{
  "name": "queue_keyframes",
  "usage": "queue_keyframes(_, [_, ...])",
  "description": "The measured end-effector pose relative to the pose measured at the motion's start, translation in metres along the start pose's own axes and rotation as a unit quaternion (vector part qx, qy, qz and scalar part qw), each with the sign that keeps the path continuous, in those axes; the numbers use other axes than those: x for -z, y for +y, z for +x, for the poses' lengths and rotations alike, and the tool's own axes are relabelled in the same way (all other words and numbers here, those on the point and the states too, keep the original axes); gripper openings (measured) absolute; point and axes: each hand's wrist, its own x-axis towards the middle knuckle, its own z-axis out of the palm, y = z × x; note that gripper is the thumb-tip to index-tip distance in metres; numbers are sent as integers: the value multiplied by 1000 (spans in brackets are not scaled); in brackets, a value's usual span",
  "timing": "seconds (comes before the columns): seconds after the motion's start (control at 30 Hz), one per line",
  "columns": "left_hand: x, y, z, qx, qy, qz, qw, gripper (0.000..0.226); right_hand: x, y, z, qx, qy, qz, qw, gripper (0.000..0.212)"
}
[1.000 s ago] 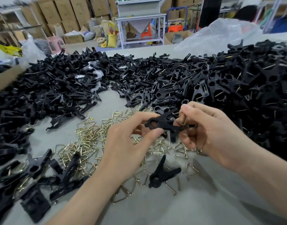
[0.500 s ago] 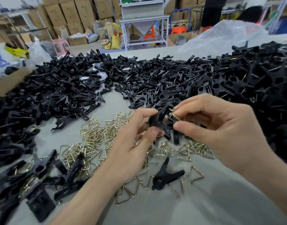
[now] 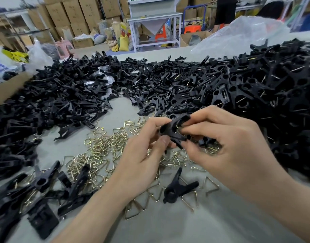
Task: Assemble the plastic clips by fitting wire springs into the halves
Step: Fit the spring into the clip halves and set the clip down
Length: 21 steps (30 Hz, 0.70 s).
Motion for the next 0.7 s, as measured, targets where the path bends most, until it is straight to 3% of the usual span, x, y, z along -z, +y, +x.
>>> queue_keyframes(0.1, [1,-2,1,1,5,10,1000,26,1,2,1,-23,-16,15,999,11])
queue_keyframes(0.17, [2,-2,1,-3,16,28,999,28,4,3,3,-97,-25,111,989,18])
queue_keyframes(0.3, [5,1,3,-39,20,73,996,30,7,5,8,-234,6,332,914,23])
queue_keyframes(0.4, [5,2,3,-54,22,102,993,34,4,7,8,-325,24,460,826,14])
queue_keyframes(0.47, [3,3,2,-53,20,98,994,34,4,8,9,-361,30,494,790,15])
queue_keyframes(0.7, [2,0,3,-75,20,121,990,31,1,10,6,-418,-54,508,751,30])
